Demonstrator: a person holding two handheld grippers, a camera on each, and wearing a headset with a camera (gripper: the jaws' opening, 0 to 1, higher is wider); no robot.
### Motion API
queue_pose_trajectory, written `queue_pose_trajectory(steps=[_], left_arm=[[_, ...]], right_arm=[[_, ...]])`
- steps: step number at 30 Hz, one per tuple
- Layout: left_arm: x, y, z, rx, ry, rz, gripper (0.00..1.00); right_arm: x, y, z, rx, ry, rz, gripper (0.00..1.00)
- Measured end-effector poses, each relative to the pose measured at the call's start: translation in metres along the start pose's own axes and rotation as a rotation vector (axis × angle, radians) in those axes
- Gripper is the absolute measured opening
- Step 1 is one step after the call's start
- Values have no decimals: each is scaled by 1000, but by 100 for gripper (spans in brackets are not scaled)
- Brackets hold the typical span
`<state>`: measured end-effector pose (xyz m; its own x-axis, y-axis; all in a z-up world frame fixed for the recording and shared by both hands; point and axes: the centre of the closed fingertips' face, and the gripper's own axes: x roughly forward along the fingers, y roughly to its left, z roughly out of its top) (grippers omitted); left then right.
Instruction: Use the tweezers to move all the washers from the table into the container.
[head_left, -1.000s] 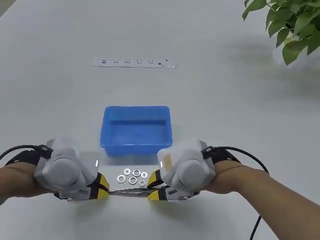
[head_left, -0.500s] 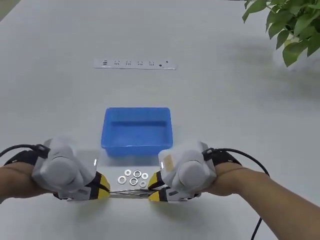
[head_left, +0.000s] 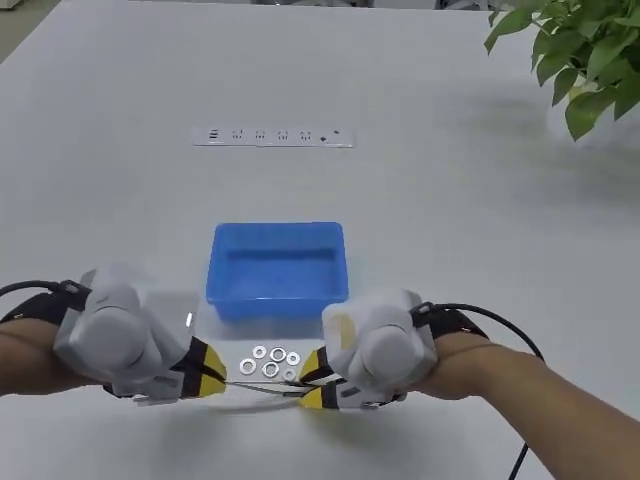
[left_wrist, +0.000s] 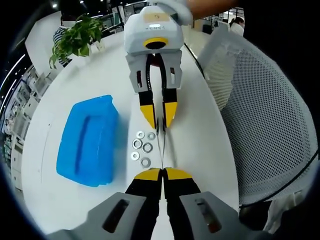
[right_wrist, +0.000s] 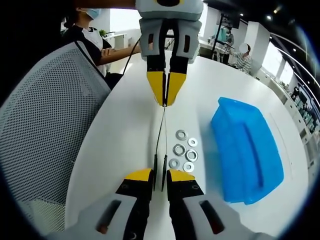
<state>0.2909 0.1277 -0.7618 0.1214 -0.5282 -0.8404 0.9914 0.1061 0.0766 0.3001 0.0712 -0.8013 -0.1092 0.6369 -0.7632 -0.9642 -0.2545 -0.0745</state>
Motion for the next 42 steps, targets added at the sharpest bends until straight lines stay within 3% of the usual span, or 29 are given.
queue_pose_trajectory(steps=[15, 27, 42], left_arm=[[-17, 2, 28, 39, -22, 19, 5], [-31, 2, 59, 49, -81, 29, 5], [-40, 2, 82, 63, -126, 26, 5]], right_arm=[[-2, 1, 11, 24, -37, -13, 13], [-5, -1, 21, 62, -71, -28, 12], [-5, -3, 37, 80, -126, -43, 11]])
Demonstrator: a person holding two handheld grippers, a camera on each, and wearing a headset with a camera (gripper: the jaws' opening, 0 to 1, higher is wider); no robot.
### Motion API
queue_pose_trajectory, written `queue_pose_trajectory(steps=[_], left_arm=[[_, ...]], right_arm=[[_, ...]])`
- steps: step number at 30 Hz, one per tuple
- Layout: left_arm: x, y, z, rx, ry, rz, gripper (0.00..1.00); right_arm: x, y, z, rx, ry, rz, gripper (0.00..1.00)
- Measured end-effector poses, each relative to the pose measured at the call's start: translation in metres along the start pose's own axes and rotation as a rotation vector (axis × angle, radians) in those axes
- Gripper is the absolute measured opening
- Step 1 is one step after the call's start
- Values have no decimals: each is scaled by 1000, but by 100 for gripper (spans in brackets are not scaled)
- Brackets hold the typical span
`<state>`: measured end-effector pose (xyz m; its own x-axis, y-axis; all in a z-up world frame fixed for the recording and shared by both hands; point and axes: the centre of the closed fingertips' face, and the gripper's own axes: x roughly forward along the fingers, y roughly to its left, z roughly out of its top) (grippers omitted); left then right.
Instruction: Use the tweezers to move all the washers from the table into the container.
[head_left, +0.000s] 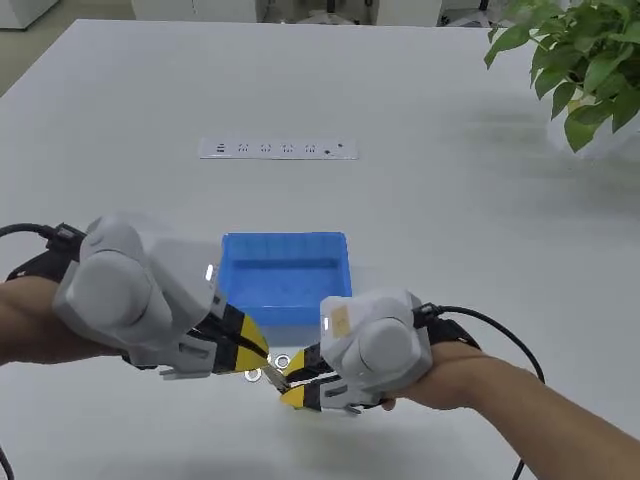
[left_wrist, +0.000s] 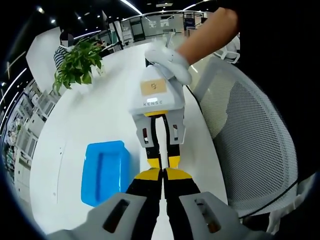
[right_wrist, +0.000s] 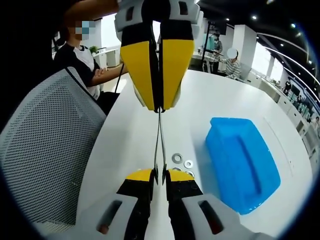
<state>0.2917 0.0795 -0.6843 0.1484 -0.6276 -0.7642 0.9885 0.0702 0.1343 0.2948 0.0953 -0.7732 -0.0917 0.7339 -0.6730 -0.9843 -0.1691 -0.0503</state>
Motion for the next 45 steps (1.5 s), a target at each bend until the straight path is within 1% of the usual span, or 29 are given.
queue_pose_trajectory(steps=[7, 12, 20, 25, 27, 29, 31, 33, 40, 45], left_arm=[[5, -3, 3, 0, -5, -12, 5], [9, -5, 3, -2, -17, -19, 5], [11, -3, 5, -5, -39, -16, 5], [13, -4, 8, -10, -71, -29, 5], [15, -5, 7, -9, -70, -42, 5], [18, -6, 3, -7, -58, -47, 6], [20, -7, 0, -6, -51, -50, 6], [21, -7, -3, -11, -52, -48, 6], [21, -6, -4, -41, -72, -44, 5], [21, -6, -4, -45, -68, -47, 5]], right_arm=[[3, 4, -2, 9, -2, 0, 12], [4, 5, -4, 11, 1, -3, 12], [3, 5, -4, 23, -6, -12, 12], [3, 7, -5, 25, -12, -10, 11], [3, 7, -5, 19, -16, -9, 11], [3, 7, -5, 11, -17, -9, 11], [3, 7, -4, 6, -17, -9, 11], [3, 7, -4, 3, -16, -8, 11], [3, 6, -4, 3, -17, -12, 12], [2, 5, -4, 11, -14, -12, 13]])
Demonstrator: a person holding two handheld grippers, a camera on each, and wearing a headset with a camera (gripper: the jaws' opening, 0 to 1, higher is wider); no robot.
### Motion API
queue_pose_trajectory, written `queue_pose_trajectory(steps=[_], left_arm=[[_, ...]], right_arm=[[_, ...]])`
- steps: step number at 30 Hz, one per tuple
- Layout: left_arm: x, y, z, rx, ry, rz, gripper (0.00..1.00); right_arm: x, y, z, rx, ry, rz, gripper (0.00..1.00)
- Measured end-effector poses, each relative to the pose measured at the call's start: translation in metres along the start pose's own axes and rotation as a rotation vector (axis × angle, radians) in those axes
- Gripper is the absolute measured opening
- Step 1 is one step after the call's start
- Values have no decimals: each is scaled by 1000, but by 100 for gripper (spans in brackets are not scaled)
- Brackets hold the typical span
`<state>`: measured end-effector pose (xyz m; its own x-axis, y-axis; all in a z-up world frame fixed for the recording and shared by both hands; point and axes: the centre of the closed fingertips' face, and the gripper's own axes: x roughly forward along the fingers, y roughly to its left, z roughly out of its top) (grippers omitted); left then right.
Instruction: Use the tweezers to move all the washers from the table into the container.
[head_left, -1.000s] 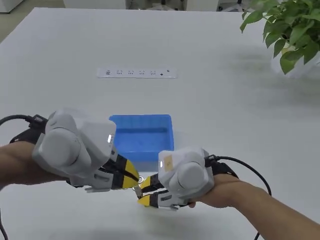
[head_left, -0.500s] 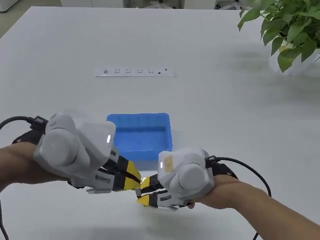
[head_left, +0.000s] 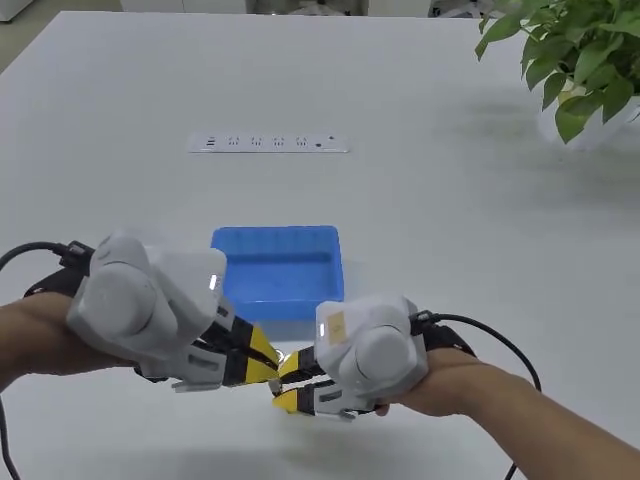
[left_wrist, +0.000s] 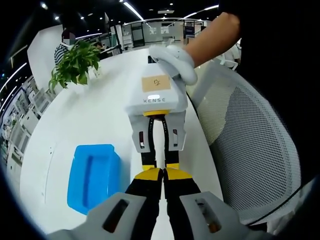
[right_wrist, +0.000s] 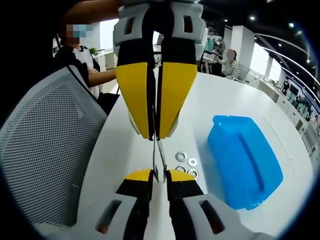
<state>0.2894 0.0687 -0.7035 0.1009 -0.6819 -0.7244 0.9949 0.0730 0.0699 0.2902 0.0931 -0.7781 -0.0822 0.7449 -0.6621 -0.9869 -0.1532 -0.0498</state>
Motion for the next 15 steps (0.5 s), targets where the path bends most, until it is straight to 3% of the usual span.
queue_pose_trajectory(steps=[15], left_arm=[[-1, 0, -1, -1, 10, 2, 5]], right_arm=[[-13, -5, 0, 67, -10, -54, 31]])
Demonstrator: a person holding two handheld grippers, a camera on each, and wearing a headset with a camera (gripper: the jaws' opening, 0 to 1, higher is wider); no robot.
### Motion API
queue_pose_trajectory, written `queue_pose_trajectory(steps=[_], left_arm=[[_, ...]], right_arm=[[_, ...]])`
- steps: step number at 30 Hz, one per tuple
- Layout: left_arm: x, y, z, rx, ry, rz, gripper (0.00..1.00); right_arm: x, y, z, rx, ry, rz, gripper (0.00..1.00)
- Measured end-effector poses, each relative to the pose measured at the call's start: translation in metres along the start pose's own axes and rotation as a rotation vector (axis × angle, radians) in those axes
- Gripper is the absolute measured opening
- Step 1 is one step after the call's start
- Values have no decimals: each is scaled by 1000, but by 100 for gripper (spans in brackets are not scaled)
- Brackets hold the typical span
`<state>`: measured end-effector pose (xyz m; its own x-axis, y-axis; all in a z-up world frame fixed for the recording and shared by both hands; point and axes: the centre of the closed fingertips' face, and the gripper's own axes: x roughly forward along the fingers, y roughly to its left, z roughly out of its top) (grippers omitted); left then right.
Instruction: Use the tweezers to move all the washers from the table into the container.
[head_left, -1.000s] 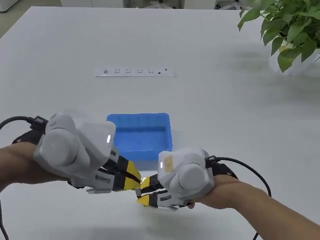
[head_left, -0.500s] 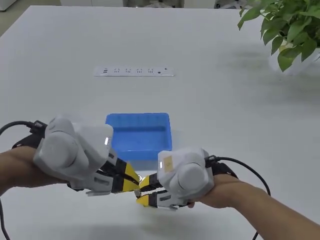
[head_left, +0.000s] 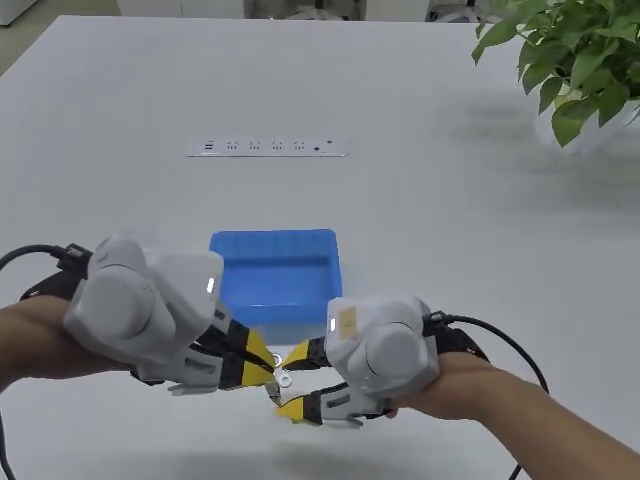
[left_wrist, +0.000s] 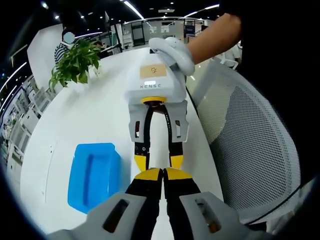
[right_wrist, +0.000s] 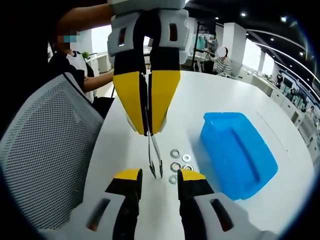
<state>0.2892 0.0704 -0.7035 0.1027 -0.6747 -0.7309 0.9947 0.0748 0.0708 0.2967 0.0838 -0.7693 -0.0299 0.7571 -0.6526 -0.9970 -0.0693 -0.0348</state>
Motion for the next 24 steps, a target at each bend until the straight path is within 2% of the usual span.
queue_pose_trajectory(steps=[24], left_arm=[[-3, 0, -1, 4, 17, -8, 5]], right_arm=[[-41, -16, -3, 171, -48, -186, 62]])
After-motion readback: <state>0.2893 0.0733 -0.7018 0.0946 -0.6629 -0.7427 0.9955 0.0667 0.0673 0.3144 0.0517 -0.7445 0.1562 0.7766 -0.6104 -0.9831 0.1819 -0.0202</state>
